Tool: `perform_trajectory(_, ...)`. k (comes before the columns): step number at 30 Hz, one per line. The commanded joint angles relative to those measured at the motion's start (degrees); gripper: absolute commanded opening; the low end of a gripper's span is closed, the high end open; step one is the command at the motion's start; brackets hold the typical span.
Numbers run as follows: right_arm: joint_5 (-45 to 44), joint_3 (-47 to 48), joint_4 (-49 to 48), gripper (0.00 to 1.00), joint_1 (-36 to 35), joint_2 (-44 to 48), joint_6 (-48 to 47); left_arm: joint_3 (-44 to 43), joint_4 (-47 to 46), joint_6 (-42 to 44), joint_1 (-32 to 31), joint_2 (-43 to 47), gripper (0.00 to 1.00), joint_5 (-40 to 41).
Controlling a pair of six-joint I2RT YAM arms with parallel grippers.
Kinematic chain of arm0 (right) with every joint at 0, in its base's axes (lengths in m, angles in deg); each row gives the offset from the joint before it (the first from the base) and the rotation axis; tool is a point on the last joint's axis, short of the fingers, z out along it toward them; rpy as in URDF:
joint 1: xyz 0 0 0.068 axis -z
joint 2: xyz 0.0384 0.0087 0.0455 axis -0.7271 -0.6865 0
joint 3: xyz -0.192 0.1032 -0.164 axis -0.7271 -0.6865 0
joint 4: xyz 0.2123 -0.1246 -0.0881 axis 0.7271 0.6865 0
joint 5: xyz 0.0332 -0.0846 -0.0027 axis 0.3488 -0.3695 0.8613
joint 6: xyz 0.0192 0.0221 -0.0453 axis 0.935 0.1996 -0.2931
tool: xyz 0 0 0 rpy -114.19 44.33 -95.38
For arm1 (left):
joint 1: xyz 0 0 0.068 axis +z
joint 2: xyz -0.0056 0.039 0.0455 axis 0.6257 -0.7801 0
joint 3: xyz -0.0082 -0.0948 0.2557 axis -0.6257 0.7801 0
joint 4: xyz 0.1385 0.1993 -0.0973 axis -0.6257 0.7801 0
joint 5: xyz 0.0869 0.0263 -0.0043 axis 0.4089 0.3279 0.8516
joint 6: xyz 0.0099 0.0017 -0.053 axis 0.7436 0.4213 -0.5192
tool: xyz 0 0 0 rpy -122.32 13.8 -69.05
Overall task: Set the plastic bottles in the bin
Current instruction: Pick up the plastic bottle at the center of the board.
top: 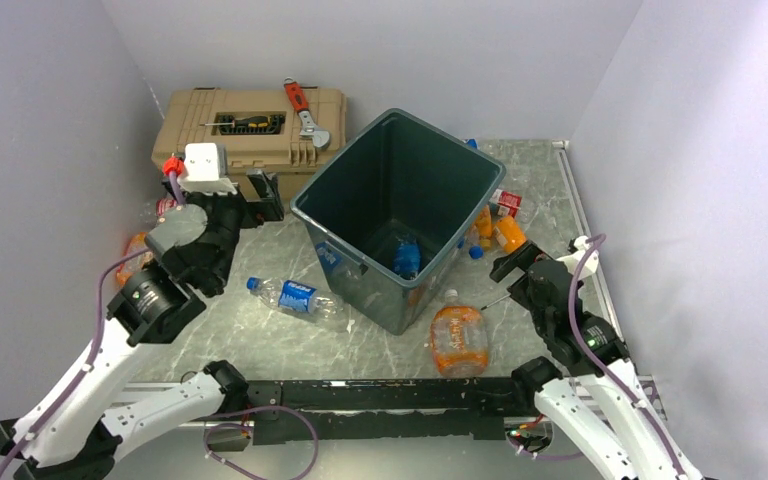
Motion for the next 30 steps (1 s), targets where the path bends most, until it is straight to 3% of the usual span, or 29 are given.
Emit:
perform_trajectory(1,-6.1,-3.3,-5.2,1.00,0.2,0.0,1.9,3.1,-2.8,-4.9,6.8,0.6,0.99,-2.7)
perform_trajectory(4,-8.6,-3.9,-8.8,0.99,0.7,-3.7,2.8,6.6,-5.7,-5.7,11.4,1.9,0.99,-8.2)
perform_trajectory(8,-7.9,-5.2,-18.6,0.97,3.3,-9.8,0.9,12.4,-12.1,-1.1,11.9,6.6,0.99,-11.1)
perform_trajectory(14,6.6,-5.8,-30.4,0.96,22.5,-21.4,-5.0,15.4,-12.0,-1.0,11.9,12.3,0.99,-9.4)
perform_trajectory(16,6.7,-6.4,-31.8,0.97,26.0,-23.6,-5.9,16.4,-11.9,-0.7,11.9,12.9,0.99,-9.9)
perform_trajectory(19,6.6,-7.4,-34.7,0.97,27.4,-29.2,-5.3,17.2,-11.3,-2.1,11.9,12.6,0.99,-11.4)
perform_trajectory(23,12.3,-12.3,-49.2,0.99,29.4,-31.5,-5.0,17.7,-11.0,-3.4,11.9,12.3,0.98,-13.3)
perform_trajectory(30,14.4,-9.9,-56.3,1.00,30.3,-40.8,-15.5,18.0,-11.2,-2.6,11.9,12.1,0.98,-14.3)
